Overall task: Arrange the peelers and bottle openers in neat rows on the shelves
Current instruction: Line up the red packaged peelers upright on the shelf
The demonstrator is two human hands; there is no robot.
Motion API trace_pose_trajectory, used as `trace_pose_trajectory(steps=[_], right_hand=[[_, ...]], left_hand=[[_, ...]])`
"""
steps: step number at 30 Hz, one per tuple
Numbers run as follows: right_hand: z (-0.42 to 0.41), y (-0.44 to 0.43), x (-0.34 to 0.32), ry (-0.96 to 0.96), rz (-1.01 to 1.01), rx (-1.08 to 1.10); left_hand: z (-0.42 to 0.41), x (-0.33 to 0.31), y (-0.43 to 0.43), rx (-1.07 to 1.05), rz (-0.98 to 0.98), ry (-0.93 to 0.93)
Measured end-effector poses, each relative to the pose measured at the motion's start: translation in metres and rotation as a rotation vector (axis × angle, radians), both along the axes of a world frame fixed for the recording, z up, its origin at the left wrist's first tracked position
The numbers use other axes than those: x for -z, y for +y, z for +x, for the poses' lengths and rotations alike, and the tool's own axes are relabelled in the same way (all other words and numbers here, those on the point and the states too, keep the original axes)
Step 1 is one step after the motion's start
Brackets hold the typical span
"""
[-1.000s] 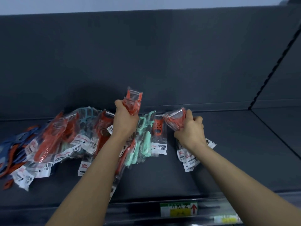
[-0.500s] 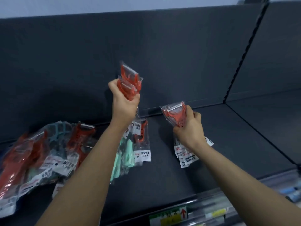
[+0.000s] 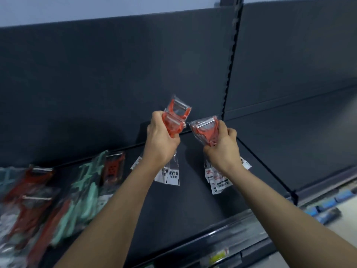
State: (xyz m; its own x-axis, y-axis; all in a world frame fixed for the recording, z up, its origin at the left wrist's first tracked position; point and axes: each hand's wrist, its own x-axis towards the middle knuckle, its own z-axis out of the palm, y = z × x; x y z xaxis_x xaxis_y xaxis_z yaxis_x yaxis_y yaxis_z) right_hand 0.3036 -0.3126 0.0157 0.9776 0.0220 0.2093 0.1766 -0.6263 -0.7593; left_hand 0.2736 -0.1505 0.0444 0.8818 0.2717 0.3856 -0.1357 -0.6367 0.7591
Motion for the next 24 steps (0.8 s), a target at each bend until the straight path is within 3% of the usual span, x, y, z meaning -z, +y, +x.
trace_pose_trajectory(steps=[14, 24], right_hand=[[0.087, -0.285, -0.01, -0.092, -0.127, 0.11], [0.152, -0.4, -0.014, -0.094, -0.17, 0.229]], left_hand=[[0.09, 0.0, -0.284, 0.014, 0.012, 0.11], [0.183, 0.011, -0.4, 0.078, 0.077, 0.108]])
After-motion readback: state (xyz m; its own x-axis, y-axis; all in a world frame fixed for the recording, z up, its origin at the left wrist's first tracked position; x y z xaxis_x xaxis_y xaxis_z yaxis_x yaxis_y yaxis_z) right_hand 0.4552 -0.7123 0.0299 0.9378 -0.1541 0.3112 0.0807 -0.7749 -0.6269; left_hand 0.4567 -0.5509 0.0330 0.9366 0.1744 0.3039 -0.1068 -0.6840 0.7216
